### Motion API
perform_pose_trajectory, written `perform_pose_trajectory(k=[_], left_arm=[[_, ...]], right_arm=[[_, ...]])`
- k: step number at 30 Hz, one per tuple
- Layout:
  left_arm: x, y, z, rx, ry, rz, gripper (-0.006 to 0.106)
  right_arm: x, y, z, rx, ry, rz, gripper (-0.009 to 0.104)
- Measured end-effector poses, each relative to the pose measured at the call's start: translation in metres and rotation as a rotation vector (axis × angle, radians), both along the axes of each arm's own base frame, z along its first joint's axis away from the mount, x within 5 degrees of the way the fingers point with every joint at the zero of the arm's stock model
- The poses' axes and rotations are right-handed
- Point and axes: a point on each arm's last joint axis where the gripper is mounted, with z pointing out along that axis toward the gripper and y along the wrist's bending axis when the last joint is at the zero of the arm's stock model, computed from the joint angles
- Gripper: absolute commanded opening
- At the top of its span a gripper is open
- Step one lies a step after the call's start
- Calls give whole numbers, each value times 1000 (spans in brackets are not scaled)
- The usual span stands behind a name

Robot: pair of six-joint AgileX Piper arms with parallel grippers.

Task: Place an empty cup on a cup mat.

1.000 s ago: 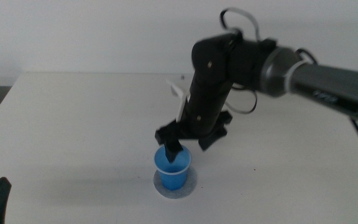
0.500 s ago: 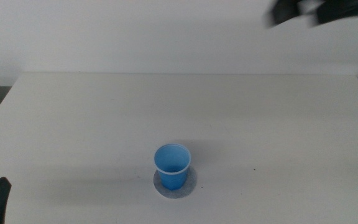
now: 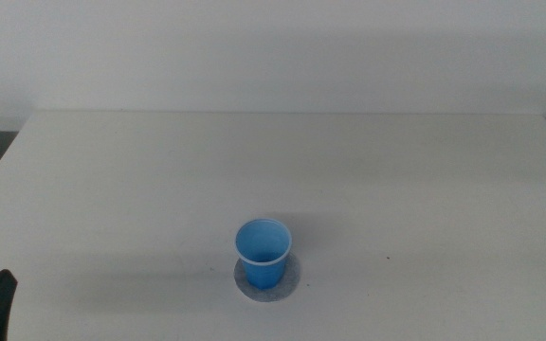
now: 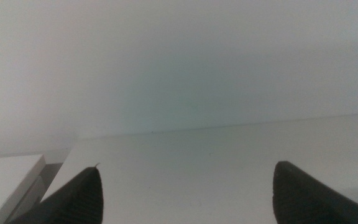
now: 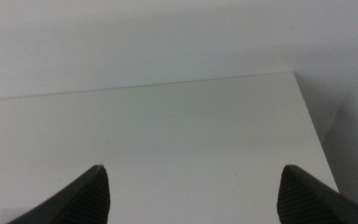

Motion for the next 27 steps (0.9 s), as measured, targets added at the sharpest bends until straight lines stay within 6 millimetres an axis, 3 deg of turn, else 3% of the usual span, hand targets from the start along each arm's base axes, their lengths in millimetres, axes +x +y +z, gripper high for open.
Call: perform_pose_trajectory(k=[6,9,14,22,27], left_arm=[[0,0,0,0,0,0,94],[0,0,0,0,0,0,94],[0,0,0,0,0,0,94],[0,0,0,0,0,0,94],[0,0,0,0,0,0,94]], right_arm=[[-34,-1,-59,-21,-31,-5,93],[-46,-1,-79,-42,-19,6,93],[-57,-1,-88,-52,-33,11,93],[-57,0,-87,-34,-51,12,93],[-57,-3,-87,-114,-49,12,93]])
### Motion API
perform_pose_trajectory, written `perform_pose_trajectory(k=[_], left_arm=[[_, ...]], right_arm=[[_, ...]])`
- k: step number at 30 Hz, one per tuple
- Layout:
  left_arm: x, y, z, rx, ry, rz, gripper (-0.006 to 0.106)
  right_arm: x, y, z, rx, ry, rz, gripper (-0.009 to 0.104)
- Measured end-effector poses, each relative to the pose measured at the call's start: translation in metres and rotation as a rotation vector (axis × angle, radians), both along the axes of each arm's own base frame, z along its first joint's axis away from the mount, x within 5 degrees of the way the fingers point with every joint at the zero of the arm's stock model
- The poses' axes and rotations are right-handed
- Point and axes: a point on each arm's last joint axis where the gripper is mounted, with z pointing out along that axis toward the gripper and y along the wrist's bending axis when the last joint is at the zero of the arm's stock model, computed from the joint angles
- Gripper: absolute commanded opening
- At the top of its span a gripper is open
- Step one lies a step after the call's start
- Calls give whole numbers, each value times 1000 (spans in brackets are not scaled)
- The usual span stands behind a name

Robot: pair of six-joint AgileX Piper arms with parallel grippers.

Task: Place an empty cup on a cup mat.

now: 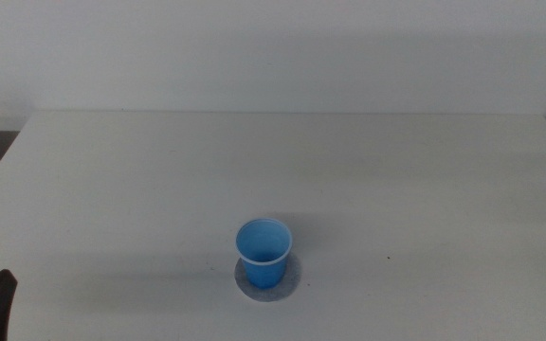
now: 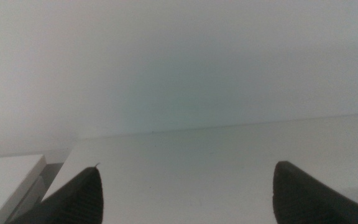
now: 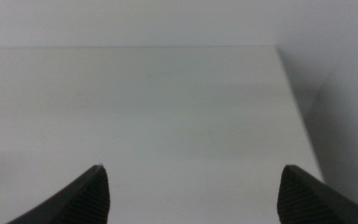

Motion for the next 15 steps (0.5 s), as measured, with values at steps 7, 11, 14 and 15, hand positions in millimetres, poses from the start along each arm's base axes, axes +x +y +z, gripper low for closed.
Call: perform_pose_trajectory(k=[7,11,14,15], left_arm=[[0,0,0,0,0,0,94],[0,0,0,0,0,0,94],[0,0,0,0,0,0,94],[0,0,0,0,0,0,94]], right_arm=[[-9,-1,-16,-38,-117,5,93],[-26,-1,-34,-42,-162,7,93],[-39,0,-49,-42,-185,7,93],[-42,0,-56,-42,-182,7,93]])
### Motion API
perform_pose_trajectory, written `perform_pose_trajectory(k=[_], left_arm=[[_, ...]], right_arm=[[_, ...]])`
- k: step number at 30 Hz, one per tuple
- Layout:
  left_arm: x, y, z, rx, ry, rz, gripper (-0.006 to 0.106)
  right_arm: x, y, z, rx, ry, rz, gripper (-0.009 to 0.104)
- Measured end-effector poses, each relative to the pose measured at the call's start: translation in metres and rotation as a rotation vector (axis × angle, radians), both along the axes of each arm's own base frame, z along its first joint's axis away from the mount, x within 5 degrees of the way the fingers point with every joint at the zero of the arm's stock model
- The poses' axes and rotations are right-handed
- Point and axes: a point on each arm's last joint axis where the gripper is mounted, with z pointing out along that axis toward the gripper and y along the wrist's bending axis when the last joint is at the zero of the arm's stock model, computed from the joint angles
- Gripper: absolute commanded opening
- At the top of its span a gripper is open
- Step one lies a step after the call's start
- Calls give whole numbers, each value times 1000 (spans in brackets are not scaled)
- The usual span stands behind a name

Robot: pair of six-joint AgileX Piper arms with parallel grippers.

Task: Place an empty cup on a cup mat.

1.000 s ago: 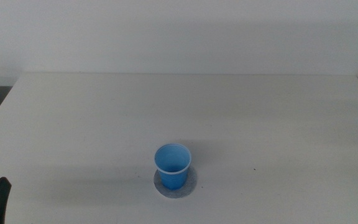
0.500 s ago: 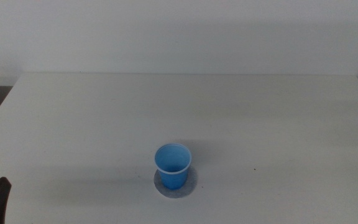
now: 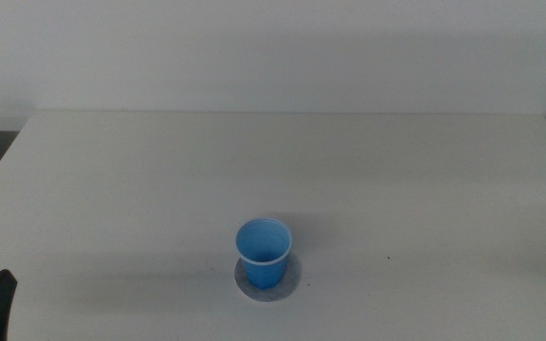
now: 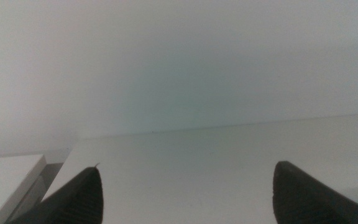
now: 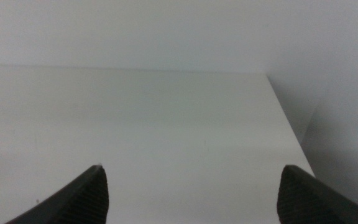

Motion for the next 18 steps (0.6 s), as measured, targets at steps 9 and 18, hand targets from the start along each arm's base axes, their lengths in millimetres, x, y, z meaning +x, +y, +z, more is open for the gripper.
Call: perform_pose_trajectory(k=[9,18], left_arm=[[0,0,0,0,0,0,94],[0,0,0,0,0,0,94]], right_arm=[[-27,0,-48,-6,-62,0,93],[-33,0,-73,-9,-39,-2,93]])
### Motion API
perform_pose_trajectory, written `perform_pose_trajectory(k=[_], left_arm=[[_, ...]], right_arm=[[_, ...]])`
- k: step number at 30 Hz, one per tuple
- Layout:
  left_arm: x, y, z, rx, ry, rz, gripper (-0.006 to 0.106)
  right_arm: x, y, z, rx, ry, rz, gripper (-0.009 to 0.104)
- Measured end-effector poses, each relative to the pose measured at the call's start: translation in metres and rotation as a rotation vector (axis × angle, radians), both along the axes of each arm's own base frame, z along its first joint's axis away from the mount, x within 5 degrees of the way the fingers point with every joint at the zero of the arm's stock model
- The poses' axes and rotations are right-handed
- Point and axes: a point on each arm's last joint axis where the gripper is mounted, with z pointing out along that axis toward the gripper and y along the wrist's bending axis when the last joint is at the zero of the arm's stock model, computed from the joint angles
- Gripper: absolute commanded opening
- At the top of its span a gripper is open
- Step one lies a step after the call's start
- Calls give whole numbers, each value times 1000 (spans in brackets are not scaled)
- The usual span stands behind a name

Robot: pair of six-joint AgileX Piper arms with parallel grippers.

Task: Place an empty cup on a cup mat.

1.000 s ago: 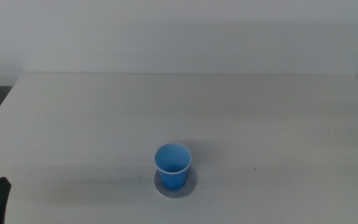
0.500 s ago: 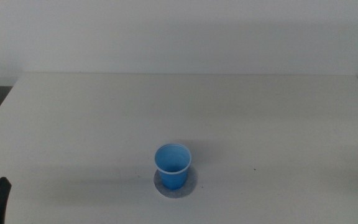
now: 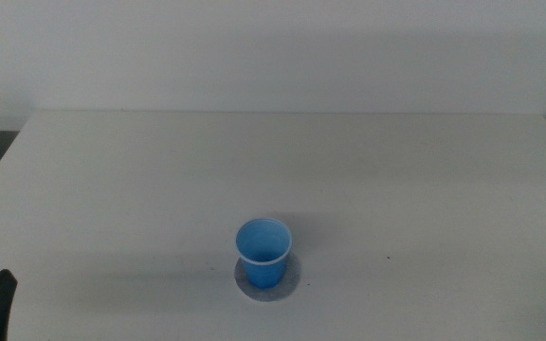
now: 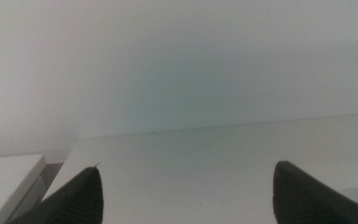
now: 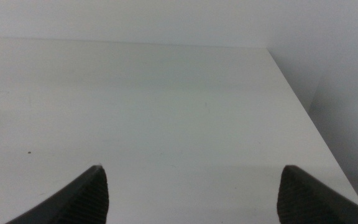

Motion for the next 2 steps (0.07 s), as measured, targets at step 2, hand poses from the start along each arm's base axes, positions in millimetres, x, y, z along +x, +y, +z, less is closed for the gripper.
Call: perform_pose_trajectory(k=[2], left_arm=[[0,0,0,0,0,0,94]], right_arm=[[0,0,0,6,0,1,93]])
